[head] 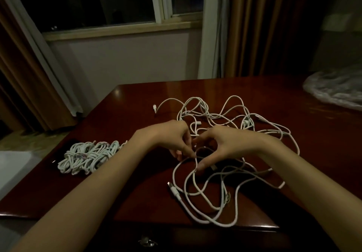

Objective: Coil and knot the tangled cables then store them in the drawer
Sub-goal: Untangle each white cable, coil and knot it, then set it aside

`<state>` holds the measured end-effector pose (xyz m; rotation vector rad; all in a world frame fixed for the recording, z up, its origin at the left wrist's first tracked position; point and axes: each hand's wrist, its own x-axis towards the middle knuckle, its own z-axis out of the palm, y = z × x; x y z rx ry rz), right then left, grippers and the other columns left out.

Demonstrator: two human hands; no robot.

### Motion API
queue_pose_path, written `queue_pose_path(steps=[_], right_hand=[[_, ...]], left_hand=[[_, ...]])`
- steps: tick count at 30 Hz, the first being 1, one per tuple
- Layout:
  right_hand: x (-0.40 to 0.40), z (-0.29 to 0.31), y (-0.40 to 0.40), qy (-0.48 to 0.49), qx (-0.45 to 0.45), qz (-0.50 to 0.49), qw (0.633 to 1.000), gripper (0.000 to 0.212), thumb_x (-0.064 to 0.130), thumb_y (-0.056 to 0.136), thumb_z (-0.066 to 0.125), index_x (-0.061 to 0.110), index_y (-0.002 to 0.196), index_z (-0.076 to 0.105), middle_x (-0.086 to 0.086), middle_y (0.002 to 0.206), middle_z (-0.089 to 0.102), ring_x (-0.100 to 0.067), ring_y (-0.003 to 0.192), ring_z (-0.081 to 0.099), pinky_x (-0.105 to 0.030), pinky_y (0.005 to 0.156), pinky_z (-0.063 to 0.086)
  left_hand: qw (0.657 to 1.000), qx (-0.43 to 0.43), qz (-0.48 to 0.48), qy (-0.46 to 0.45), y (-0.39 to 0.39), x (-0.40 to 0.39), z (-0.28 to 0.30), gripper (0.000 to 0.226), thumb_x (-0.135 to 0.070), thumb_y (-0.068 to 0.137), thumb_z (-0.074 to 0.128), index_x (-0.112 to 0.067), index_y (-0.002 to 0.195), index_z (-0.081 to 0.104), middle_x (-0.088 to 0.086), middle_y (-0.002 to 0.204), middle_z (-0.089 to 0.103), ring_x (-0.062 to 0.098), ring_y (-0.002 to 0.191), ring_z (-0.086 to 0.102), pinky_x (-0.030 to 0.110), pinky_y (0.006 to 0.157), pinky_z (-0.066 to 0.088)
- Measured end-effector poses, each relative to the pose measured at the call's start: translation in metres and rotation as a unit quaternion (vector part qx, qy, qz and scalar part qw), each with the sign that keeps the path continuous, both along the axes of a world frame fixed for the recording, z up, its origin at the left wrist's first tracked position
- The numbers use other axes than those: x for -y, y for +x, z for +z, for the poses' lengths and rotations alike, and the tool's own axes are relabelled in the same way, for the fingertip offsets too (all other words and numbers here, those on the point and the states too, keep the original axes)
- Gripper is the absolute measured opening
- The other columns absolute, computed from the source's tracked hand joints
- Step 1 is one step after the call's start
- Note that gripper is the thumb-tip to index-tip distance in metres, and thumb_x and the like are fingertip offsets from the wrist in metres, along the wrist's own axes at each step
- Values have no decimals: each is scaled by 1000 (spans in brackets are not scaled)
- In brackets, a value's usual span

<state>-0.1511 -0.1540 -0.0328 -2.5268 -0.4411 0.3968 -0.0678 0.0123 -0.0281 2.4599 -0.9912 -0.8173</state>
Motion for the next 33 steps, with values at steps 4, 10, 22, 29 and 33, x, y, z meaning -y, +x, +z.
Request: queue_pose_path(steps=[4, 10, 22, 29, 33], right_hand=[[-5, -10, -1, -2, 33, -22, 999, 60, 39, 74, 80, 23, 126, 53, 6, 121, 59, -9, 109, 57, -31, 96, 50], [-6, -22, 16, -6, 96, -76, 992, 37, 31, 78, 78, 18, 106, 57, 3, 103, 60, -13, 94, 58, -29, 81, 50], [58, -34, 60, 43, 157, -213, 963, 11, 20, 81, 76, 22, 90, 71, 3, 94, 68, -13, 92, 63, -31, 80, 51], [79, -40, 75, 40, 206, -261, 942, 9, 18, 83, 74, 18, 92, 73, 2, 94, 68, -14, 96, 61, -23, 77, 42], [77, -42, 70, 39, 243, -252, 936, 14, 22, 84, 73, 20, 98, 71, 4, 102, 67, -10, 94, 60, -19, 77, 45]], left_hand=[[1000, -14, 5, -18, 2, -2, -5, 14, -21, 84, 75, -7, 85, 74, -1, 65, 70, 8, 66, 70, 18, 62, 54], [997, -60, 24, -49, 7, -4, -4, 24, -27, 91, 66, -5, 98, 72, 2, 76, 73, 10, 70, 71, 19, 65, 54], [981, 80, 66, -164, 44, 43, -12, 18, -31, 91, 65, -19, 103, 71, -2, 92, 72, 9, 85, 70, 38, 84, 58], [951, 156, 74, -256, 48, 60, -30, 17, -32, 87, 70, -27, 103, 69, -13, 105, 68, -1, 102, 60, 23, 90, 46], [935, 158, 109, -298, 49, 50, -41, 2, -30, 86, 71, -30, 85, 69, -14, 86, 66, -6, 80, 59, 18, 72, 43]])
